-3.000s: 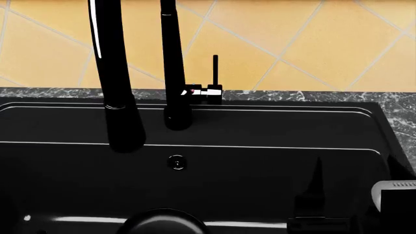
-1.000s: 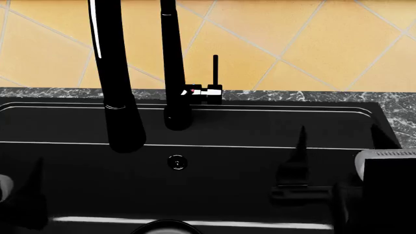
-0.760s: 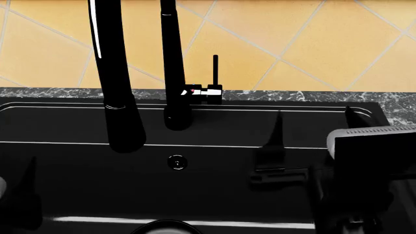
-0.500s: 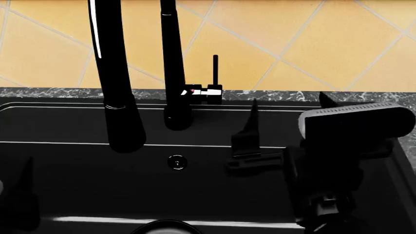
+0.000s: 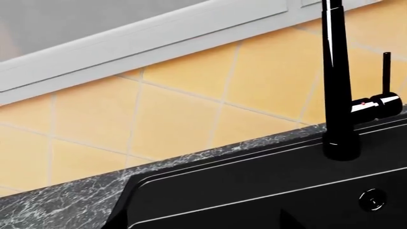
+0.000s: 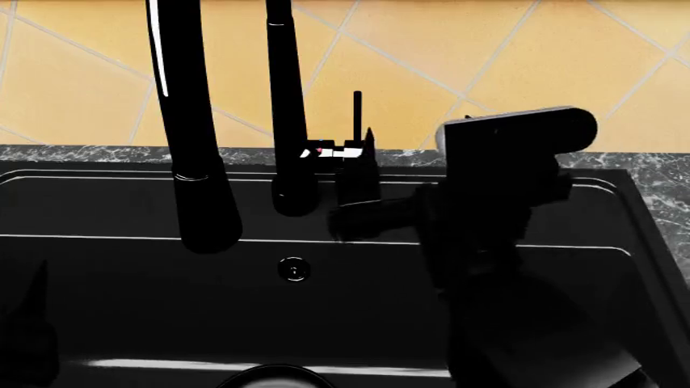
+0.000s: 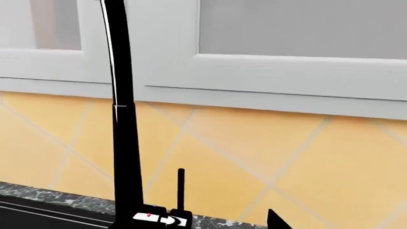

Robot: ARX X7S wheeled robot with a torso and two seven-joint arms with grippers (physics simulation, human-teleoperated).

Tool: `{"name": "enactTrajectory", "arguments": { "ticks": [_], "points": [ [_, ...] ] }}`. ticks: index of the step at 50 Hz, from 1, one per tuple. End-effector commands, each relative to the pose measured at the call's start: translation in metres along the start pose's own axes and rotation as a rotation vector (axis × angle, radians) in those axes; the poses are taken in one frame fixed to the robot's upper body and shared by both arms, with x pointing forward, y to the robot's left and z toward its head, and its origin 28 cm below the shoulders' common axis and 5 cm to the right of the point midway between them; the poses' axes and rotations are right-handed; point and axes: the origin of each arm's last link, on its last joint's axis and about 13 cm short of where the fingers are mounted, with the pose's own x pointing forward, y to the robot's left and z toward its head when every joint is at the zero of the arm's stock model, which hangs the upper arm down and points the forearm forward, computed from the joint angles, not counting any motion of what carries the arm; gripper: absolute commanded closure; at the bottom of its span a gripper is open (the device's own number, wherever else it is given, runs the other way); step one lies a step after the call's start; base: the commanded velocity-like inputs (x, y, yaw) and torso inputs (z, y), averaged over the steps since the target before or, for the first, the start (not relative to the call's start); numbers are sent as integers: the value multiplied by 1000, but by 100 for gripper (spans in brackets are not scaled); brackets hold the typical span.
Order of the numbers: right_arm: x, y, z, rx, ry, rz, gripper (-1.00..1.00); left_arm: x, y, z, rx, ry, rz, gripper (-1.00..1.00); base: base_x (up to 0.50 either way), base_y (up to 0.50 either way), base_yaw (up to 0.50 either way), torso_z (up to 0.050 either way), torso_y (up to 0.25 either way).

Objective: Pick the pan and sponge and place them into the sink. Then turn on the water.

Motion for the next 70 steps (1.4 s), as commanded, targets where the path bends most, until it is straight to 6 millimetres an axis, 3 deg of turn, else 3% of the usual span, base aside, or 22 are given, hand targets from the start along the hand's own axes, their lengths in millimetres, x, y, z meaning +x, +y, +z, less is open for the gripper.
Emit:
{"name": "enactTrajectory", "arguments": {
  "ticks": [1,16,33,63,70],
  "points": [
    [26,5,1,28,20,44,-100,5,-1,3,-19,-17,-8,-100,0,0,0,0,0],
    [55,5,2,27,48,69,-100,4,0,4,-18,-18,-11,-100,0,0,0,0,0],
    [74,3,-2,34,83,89,-100,0,2,-1,-21,-9,-4,-100,0,0,0,0,0],
    [119,5,-9,41,165,137,-100,32,-27,9,-24,-6,14,-100,0,0,0,0,0],
    [118,7,-13,45,180,143,-100,13,-9,8,-39,-3,41,-100,0,0,0,0,0]
  ]
}}
